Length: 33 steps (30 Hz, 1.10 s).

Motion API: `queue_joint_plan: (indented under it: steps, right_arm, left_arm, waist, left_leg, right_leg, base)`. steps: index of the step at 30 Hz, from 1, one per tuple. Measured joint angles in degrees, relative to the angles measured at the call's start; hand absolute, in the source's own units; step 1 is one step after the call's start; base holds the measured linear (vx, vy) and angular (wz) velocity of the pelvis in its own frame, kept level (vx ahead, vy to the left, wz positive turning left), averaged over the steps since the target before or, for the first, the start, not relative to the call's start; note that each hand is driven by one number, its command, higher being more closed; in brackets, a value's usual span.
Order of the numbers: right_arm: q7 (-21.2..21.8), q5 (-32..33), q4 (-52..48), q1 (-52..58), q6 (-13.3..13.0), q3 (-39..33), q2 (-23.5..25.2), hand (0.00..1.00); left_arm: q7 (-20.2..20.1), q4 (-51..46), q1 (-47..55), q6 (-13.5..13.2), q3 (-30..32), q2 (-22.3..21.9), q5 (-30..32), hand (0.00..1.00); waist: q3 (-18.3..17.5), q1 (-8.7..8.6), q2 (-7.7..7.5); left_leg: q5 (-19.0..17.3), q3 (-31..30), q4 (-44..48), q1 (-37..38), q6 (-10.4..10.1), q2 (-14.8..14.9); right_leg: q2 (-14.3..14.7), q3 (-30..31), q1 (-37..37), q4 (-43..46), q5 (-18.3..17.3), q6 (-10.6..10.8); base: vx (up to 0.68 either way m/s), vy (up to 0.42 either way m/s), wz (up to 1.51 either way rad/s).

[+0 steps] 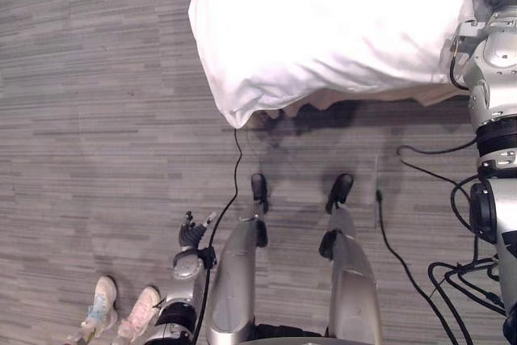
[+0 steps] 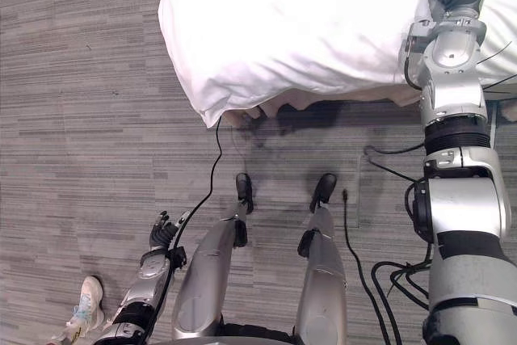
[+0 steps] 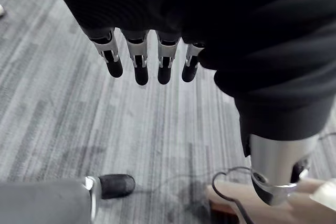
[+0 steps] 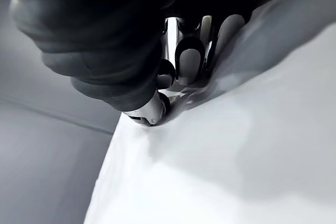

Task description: Tidy the bed and pick cloth on bed and put in laundry

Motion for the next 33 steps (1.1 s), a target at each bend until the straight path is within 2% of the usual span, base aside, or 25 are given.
queue_joint_plan:
  steps: [2, 3, 4, 6, 11, 12, 15, 16, 17, 18, 21, 24, 26, 28, 30, 32, 33]
  right_arm:
    - [0.2, 3.1, 0.0, 0.0, -0.6, 0.1, 5.1, 1.0]
    - [1.5, 5.9, -0.6, 0.8, -1.1, 0.4, 10.2, 1.0]
    - [1.7, 6.4, -1.2, 1.3, -1.1, 0.4, 11.4, 1.0]
    - [4.9, 11.8, -4.8, 4.6, -1.1, 5.1, 19.2, 1.0]
    - [10.5, 20.4, -14.3, 13.2, -1.2, 11.9, 31.6, 1.0]
    - [11.1, 20.9, -15.1, 13.8, -1.2, 12.0, 32.5, 1.0]
    - [11.8, 21.3, -19.5, 16.5, -3.0, 8.5, 32.9, 1.0]
    - [11.6, 21.3, -20.5, 17.1, -4.1, 4.9, 32.7, 1.0]
    - [10.8, 21.3, -21.2, 17.1, -4.9, 0.8, 32.1, 1.0]
    - [10.2, 21.3, -22.0, 17.2, -5.6, -1.5, 31.4, 1.0]
    - [8.0, 21.4, -23.6, 17.3, -8.3, -9.2, 26.8, 1.0]
    - [4.6, 22.7, -23.5, 17.3, -10.8, -15.1, 21.9, 1.0]
    - [2.7, 23.4, -21.5, 17.0, -11.9, -16.8, 17.3, 1.0]
    - [1.7, 23.3, -14.6, 14.9, -11.7, -16.0, 11.7, 1.0]
    - [0.9, 23.0, -0.7, 8.0, -8.9, -12.2, 4.9, 1.0]
    - [1.0, 22.4, 4.6, 5.0, -7.6, -8.8, 1.3, 1.0]
    - [1.3, 20.7, 7.8, 2.1, -6.7, -6.5, -1.7, 1.0]
  left_arm:
    - [0.0, 0.4, -1.1, -0.1, -1.6, 0.0, 0.0, 0.0]
    - [0.0, 1.0, -1.7, -0.1, -2.7, -0.1, 0.1, 0.0]
    - [0.0, 1.2, -1.8, -0.1, -3.0, 0.0, 0.2, 0.0]
    - [0.0, 2.3, -1.8, 0.1, -3.9, 0.0, 0.8, 0.0]
    - [0.0, 2.2, -1.5, 0.9, -4.8, 0.4, 2.5, 0.0]
    - [0.0, 2.2, -1.3, 0.9, -5.0, 0.6, 2.7, 0.0]
    - [-0.1, 2.2, -0.1, 1.9, -5.8, 1.3, 3.7, 0.0]
    - [-0.1, 2.2, 0.5, 1.9, -5.8, 1.5, 3.7, 0.0]
    - [-0.1, 2.2, 1.1, 1.9, -5.8, 1.6, 3.7, 0.0]
    - [-0.1, 2.2, 1.2, 1.9, -5.8, 1.6, 3.7, 0.0]
    - [-0.1, 2.3, 1.8, 1.9, -5.8, 1.9, 3.6, 0.0]
    - [-0.1, 2.2, 2.2, 1.7, -6.0, 2.0, 3.5, 0.0]
    - [-0.1, 2.3, 2.2, 1.4, -6.2, 1.5, 3.4, 0.0]
    - [-0.1, 2.4, 2.3, 1.1, -7.4, 1.5, 3.1, 0.0]
    - [-0.3, 2.7, 1.9, 0.4, -9.8, 1.4, 2.3, 0.0]
    - [-0.6, 2.8, 1.3, 0.2, -11.0, 1.3, 1.8, 0.0]
    - [-0.9, 2.6, 0.7, -0.3, -11.6, 0.8, 0.9, 0.0]
  waist:
    - [0.0, 0.01, 0.0]
    - [0.0, 0.1, 0.01]
    - [0.0, 0.14, 0.01]
    - [0.0, 0.14, -0.03]
    - [-0.4, 0.15, -0.63]
    - [-0.9, 0.16, -0.93]
    - [-3.5, -0.05, -3.29]
    - [-4.4, -0.39, -4.29]
    - [-4.7, -1.49, -4.74]
    - [-4.7, -1.76, -4.76]
    - [-4.7, -2.34, -4.68]
    - [-4.0, -3.08, -3.4]
    - [-3.3, -3.06, -1.97]
    - [-2.4, -2.97, -0.25]
    - [-1.2, -2.46, 2.28]
    - [-1.0, -1.53, 3.57]
    - [-1.1, -0.7, 5.02]
  left_leg:
    - [0.0, 0.0, -1.1, 2.1, 0.0, -0.1]
    - [0.3, -0.1, -2.7, 4.8, -0.4, -0.1]
    - [0.4, -0.1, -3.2, 5.4, -0.6, -0.1]
    - [1.5, -0.9, -6.7, 10.2, -1.9, 0.2]
    - [4.4, -1.6, -13.2, 16.9, -2.9, 0.8]
    - [4.5, -1.6, -13.7, 17.5, -2.9, 0.9]
    - [4.8, -0.6, -15.1, 19.8, -2.7, 0.6]
    - [4.8, 0.2, -15.1, 20.5, -2.6, 0.4]
    - [4.8, 0.4, -15.2, 21.0, -2.6, 0.0]
    - [4.8, 0.7, -15.4, 21.3, -2.6, -0.1]
    - [4.7, 2.0, -15.4, 21.1, -2.5, -0.3]
    - [4.7, 2.4, -14.1, 18.7, -2.4, -0.2]
    - [4.6, 2.5, -12.7, 16.3, -2.4, -0.1]
    - [4.4, 2.6, -11.7, 13.1, -2.7, 0.1]
    - [4.6, 2.5, -11.7, 9.5, -2.6, -0.1]
    - [5.0, 2.4, -12.0, 7.9, -2.5, -0.1]
    - [6.1, 2.5, -12.7, 6.0, -2.5, -0.1]
  right_leg:
    - [0.1, 0.0, 1.6, 0.0, -0.4, -0.4]
    - [0.3, -0.1, 3.6, -0.1, -1.1, -0.6]
    - [0.3, -0.2, 4.2, -0.1, -1.3, -0.7]
    - [1.1, -0.9, 8.0, -0.7, -2.1, -1.1]
    - [2.9, -2.7, 13.2, -2.1, -3.1, -1.5]
    - [3.0, -2.8, 13.7, -2.4, -3.1, -1.5]
    - [3.1, -2.1, 15.2, -2.8, -3.1, -1.5]
    - [3.1, -1.3, 15.3, -2.9, -3.1, -1.5]
    - [2.9, -1.0, 15.8, -2.9, -3.0, -1.4]
    - [2.8, -0.7, 15.8, -2.9, -3.0, -1.3]
    - [2.5, 1.4, 14.2, -2.5, -2.6, -1.0]
    - [2.0, 2.0, 11.1, -0.7, -2.7, -1.0]
    - [2.0, 2.3, 8.7, 0.2, -2.8, -1.0]
    - [1.9, 2.9, 5.1, 1.4, -3.1, -0.8]
    - [1.8, 3.3, 1.2, 1.8, -2.9, -0.7]
    - [1.8, 3.4, -0.8, 1.8, -2.5, -0.3]
    - [1.8, 3.4, -3.0, 1.8, -2.0, 0.0]
  base:
    - [0.02, -0.011, -0.05]
    - [0.0, 0.0, 0.0]
    - [0.02, -0.034, 0.01]
    - [0.04, -0.053, 0.06]
    - [0.06, -0.043, 0.11]
    - [0.07, -0.007, 0.05]
    - [0.08, 0.012, -0.12]
    - [0.08, 0.022, -0.2]
    - [0.07, 0.026, -0.2]
    - [0.05, 0.032, -0.19]
    - [0.02, 0.017, -0.27]
    - [-0.02, 0.015, -0.13]
    - [-0.06, -0.006, -0.05]
    - [-0.1, -0.025, -0.05]
    - [-0.15, -0.034, -0.01]
    - [-0.11, -0.028, -0.01]
    - [-0.11, -0.038, 0.02]
